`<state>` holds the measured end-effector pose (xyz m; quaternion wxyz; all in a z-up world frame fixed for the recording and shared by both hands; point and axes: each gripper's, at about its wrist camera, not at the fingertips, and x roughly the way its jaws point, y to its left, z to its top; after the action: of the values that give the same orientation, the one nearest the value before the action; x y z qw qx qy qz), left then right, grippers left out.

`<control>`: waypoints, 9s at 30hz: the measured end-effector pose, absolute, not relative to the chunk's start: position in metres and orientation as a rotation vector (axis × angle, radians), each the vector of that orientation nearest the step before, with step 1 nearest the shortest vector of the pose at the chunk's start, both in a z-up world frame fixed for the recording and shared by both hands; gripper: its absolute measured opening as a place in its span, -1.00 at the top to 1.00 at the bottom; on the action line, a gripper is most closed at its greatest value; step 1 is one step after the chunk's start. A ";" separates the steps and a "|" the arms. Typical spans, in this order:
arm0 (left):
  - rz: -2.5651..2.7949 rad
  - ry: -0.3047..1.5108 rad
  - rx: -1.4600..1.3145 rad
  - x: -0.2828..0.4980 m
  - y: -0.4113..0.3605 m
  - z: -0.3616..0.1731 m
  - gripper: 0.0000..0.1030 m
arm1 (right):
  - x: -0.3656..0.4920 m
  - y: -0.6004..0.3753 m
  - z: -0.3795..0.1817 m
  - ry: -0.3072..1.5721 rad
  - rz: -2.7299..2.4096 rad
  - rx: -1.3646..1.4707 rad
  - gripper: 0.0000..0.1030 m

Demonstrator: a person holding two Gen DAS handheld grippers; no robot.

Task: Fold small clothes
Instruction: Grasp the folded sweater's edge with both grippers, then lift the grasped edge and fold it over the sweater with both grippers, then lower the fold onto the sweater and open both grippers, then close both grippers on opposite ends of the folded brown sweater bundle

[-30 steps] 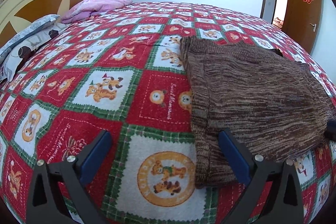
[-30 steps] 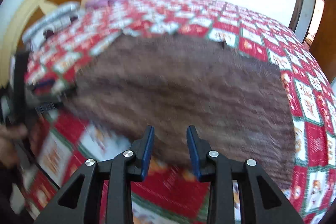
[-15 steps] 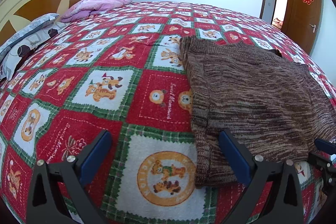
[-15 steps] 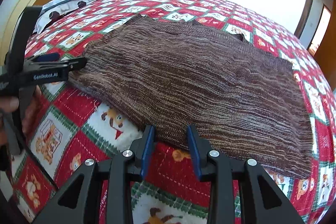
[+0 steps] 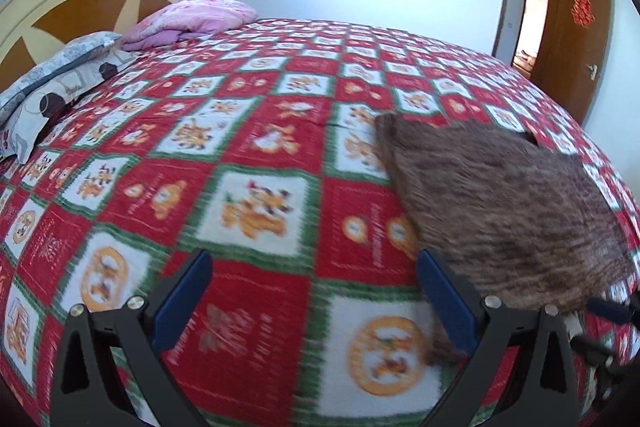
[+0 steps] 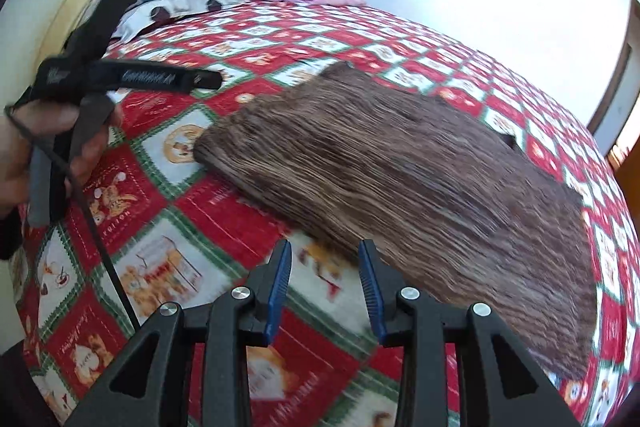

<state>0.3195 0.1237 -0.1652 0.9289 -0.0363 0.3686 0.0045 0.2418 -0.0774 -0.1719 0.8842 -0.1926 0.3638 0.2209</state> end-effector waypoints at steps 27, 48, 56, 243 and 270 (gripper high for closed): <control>-0.334 0.886 -0.304 0.433 0.097 -0.184 -0.57 | 0.268 0.013 -0.202 0.606 0.434 -0.519 0.29; -0.410 0.928 -0.368 0.466 0.090 -0.197 0.78 | 0.249 -0.001 -0.182 0.599 0.423 -0.450 0.95; -0.440 0.938 -0.487 0.465 0.099 -0.179 0.80 | 0.251 -0.044 -0.152 0.631 0.465 -0.252 0.96; -0.505 0.894 0.001 0.371 -0.150 -0.184 -1.00 | 0.425 -0.422 -0.189 0.892 0.348 0.517 0.10; -0.572 0.886 -0.006 0.367 -0.152 -0.181 -0.58 | 0.429 -0.409 -0.198 0.895 0.319 0.549 0.40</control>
<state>0.3668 -0.1524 -0.1811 0.8640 -0.0028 0.4229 -0.2731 0.4295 -0.4086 -0.1983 0.8531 0.2611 0.4255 0.1516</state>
